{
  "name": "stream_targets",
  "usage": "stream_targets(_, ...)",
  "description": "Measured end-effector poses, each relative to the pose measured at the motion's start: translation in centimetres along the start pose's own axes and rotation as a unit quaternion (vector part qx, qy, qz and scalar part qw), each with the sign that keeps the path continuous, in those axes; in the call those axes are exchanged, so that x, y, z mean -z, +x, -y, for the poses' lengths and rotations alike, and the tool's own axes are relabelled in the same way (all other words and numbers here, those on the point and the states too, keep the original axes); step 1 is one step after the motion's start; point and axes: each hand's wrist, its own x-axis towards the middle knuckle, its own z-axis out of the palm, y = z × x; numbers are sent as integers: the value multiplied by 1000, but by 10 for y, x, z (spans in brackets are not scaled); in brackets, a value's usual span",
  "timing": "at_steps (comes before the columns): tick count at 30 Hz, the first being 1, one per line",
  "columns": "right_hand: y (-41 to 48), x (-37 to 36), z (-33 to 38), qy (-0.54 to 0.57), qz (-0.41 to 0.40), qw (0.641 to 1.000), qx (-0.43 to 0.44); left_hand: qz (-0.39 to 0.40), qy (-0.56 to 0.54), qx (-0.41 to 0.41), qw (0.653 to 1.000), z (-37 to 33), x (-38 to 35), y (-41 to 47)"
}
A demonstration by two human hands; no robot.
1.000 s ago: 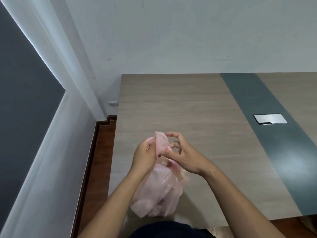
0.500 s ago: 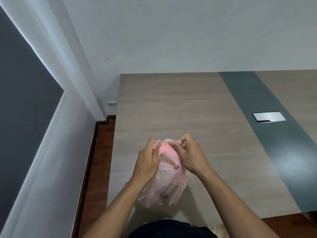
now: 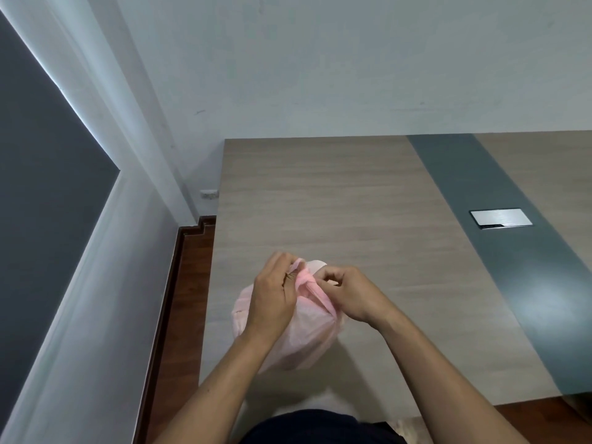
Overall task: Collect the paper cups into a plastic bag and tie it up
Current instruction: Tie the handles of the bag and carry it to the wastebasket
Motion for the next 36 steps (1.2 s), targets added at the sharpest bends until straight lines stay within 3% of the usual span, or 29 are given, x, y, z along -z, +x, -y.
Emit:
stream_targets(4,-5,1,4,110,82,990,-17,13,-42,71,996,11,4,7)
stream_targets(10,-10,-1,-11,33,176,983,30,78,-115,205,969,17,0,4)
stream_targets(15,-1,-11,-23,-87,89,991,44,143,-94,272,947,30,0,1)
stream_targets(21,-2,-19,-26,-98,-31,987,125,190,-185,327,907,25,1,1)
stream_targets(29,7,-17,-48,-164,-78,965,191,140,-181,328,916,28,3,0)
stream_targets(32,14,-20,-62,-148,-113,969,163,81,-75,320,941,40,1,-2)
stream_targets(36,13,-22,-78,-106,-147,979,94,31,-24,332,942,55,3,-4)
